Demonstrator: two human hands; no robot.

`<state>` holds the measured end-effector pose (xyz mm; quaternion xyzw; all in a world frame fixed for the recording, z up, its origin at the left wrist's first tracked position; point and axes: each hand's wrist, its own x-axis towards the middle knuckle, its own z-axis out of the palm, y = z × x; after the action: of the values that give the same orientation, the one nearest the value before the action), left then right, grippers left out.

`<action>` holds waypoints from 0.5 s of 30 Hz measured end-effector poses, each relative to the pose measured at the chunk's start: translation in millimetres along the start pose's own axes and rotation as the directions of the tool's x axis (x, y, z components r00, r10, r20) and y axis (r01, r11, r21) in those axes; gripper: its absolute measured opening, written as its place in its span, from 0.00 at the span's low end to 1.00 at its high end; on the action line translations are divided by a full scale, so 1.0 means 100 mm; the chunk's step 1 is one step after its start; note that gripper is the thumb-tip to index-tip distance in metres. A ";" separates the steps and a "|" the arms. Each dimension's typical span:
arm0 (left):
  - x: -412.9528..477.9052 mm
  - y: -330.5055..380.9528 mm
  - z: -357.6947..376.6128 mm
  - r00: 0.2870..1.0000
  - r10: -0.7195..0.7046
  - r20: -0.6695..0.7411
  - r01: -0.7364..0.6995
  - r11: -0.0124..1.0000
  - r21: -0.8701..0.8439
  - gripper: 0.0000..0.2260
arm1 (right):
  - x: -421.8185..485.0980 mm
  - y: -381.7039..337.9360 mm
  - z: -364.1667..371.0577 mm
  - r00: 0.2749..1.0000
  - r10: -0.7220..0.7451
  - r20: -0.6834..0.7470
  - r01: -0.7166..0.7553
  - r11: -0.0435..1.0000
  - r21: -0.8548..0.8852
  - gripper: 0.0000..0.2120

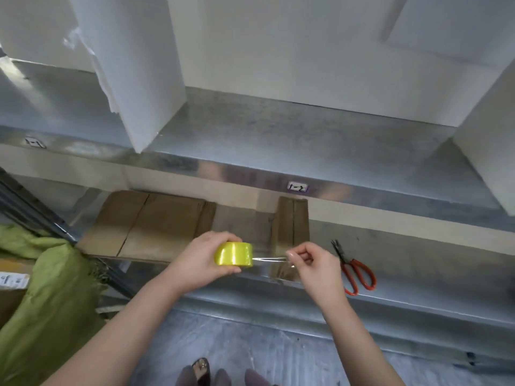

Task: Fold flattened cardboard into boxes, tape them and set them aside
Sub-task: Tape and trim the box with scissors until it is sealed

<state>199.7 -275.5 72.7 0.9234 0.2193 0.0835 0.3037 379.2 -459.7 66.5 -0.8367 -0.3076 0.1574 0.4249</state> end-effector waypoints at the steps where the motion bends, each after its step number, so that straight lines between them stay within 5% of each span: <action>1: 0.02 0.07 0.05 1.000 0.010 0.002 -0.010 0.998 0.056 0.24 | -0.01 0.07 -0.12 1.000 -0.003 -0.004 0.003 1.000 0.011 0.09; 4: 0.08 0.26 0.17 1.000 0.009 0.002 -0.009 0.966 0.259 0.27 | -0.03 0.21 -0.39 1.000 -0.011 0.013 0.010 0.999 0.049 0.07; 10: 0.10 0.56 0.26 0.988 -0.148 0.050 0.147 0.989 0.032 0.26 | 0.09 0.41 -0.69 0.994 0.079 0.071 -0.088 0.987 0.136 0.06; 15: 0.20 0.52 0.23 0.984 -0.166 0.066 0.153 0.975 0.162 0.25 | 0.20 0.49 -0.63 0.985 0.130 0.116 -0.148 0.975 0.164 0.07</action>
<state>242.8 -315.8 86.0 0.9263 0.2865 0.0046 0.2446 446.0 -507.6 64.0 -0.8071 -0.2554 0.2562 0.4666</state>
